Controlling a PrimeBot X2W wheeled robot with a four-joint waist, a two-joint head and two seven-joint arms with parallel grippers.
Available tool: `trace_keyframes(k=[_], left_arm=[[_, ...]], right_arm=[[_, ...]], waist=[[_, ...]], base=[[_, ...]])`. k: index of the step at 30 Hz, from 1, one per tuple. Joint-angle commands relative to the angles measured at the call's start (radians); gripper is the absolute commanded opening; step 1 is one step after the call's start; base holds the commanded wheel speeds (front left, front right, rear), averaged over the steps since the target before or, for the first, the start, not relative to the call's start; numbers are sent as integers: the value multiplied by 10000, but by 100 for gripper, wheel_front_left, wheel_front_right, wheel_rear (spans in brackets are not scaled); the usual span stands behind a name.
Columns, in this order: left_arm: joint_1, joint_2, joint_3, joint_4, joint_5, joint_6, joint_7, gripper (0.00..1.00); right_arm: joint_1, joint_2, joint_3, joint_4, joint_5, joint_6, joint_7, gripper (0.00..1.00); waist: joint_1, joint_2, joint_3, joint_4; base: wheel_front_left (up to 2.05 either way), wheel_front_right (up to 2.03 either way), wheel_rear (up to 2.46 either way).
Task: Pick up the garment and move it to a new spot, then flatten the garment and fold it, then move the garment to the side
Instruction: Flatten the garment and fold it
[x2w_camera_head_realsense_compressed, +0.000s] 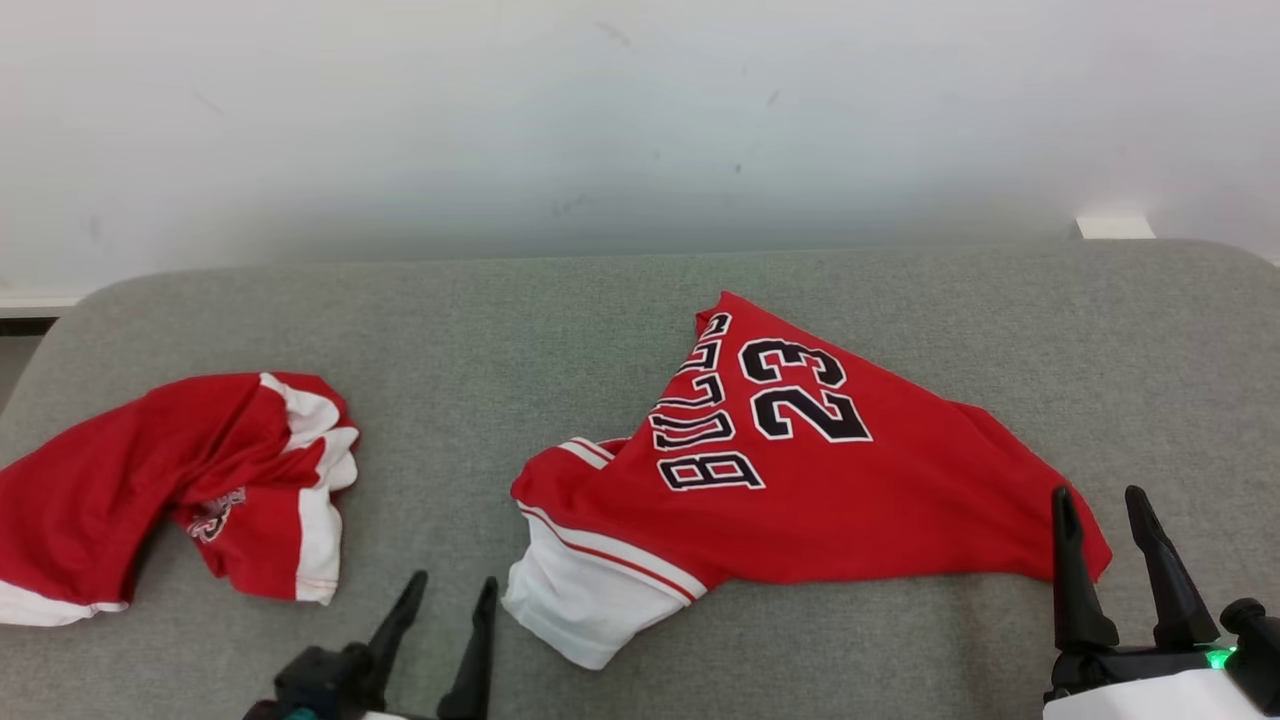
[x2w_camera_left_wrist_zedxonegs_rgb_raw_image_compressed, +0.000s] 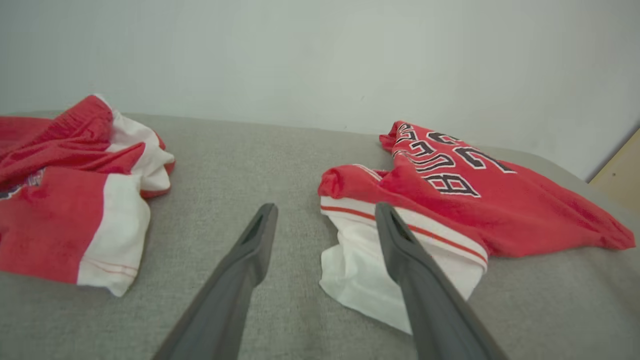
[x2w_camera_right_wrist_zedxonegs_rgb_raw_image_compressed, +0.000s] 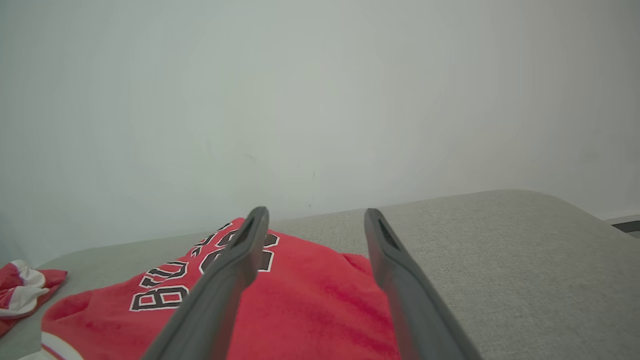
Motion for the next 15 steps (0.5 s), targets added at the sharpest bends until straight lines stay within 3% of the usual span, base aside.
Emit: trace_keyframes(k=[1,8,15], left_arm=[[-4,281,-253,196,-222,-33,-5,100],[-644,1547,-2395,1383,-1498,-14,704,100],[-1629,1925,-3021,2446,-2144,-15,586,100]], right_arm=[[-51,38,-33,-66,-83,-26,5,100],[-300,70,26,-74,-162,-26,4,100],[-497,104,124,-25,-152,-26,4,100]], waist=[[0,-1,-3,-62],[0,-1,205,-313],[0,-1,455,-627]], base=[[0,0,0],[0,0,0],[0,0,0]])
